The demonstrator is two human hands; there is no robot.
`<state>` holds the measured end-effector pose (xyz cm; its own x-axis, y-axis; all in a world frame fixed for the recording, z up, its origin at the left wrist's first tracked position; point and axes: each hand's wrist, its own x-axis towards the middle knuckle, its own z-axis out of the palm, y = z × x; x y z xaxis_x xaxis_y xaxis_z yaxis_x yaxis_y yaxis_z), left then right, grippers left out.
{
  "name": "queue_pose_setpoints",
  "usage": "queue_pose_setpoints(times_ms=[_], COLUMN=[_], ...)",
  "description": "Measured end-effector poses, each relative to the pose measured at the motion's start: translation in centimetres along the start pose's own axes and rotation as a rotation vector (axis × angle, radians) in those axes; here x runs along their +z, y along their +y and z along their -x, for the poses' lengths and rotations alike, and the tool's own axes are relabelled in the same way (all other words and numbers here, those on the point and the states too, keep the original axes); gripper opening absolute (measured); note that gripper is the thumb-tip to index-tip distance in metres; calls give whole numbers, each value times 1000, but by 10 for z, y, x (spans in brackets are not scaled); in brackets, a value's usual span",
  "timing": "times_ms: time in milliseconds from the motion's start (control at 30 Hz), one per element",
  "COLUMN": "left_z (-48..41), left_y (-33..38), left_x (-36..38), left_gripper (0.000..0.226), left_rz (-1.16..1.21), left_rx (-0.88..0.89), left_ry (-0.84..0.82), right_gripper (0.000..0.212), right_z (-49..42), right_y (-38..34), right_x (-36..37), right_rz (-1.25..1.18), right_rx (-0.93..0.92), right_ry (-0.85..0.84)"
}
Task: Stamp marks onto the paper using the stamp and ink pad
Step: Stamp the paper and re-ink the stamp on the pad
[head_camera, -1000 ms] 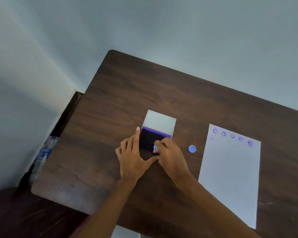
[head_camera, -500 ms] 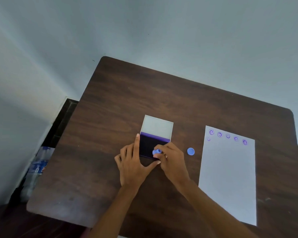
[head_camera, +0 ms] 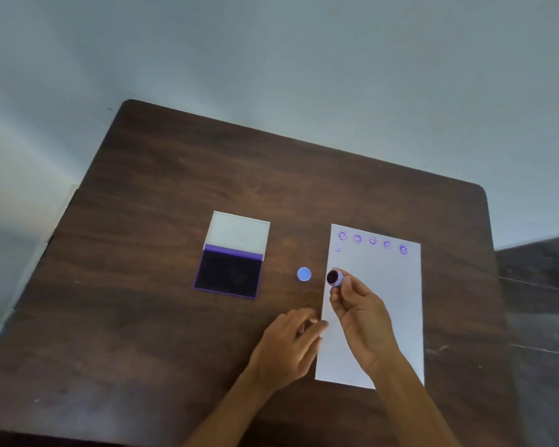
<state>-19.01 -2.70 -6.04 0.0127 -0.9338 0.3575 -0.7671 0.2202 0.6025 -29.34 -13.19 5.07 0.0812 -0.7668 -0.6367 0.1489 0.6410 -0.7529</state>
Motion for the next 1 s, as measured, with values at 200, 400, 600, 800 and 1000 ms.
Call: queue_pose_setpoints(times_ms=[200,400,600,800,1000], left_z=[-26,-23,-24,-23,-23], left_y=[-5,-7,-4,-5,-5], left_x=[24,32,31,31,33], left_gripper=[36,42,42,42,43], left_rz=[-27,-52,-50,-57,-73], left_rx=[-37,-40,-40,-51,-50], left_ry=[-104,-167,-152,-166,-168], right_gripper=[13,16,16,25,24], right_z=[-38,-87,-107,-122,-126], right_y=[-19,-27,-24,-20,-22], right_x=[-30,-39,-32,-27,-20], right_rz=[569,955,1215,1312,1344], right_rx=[-319,-602,-843,-883,-912], right_ry=[171,211,82,-16,-61])
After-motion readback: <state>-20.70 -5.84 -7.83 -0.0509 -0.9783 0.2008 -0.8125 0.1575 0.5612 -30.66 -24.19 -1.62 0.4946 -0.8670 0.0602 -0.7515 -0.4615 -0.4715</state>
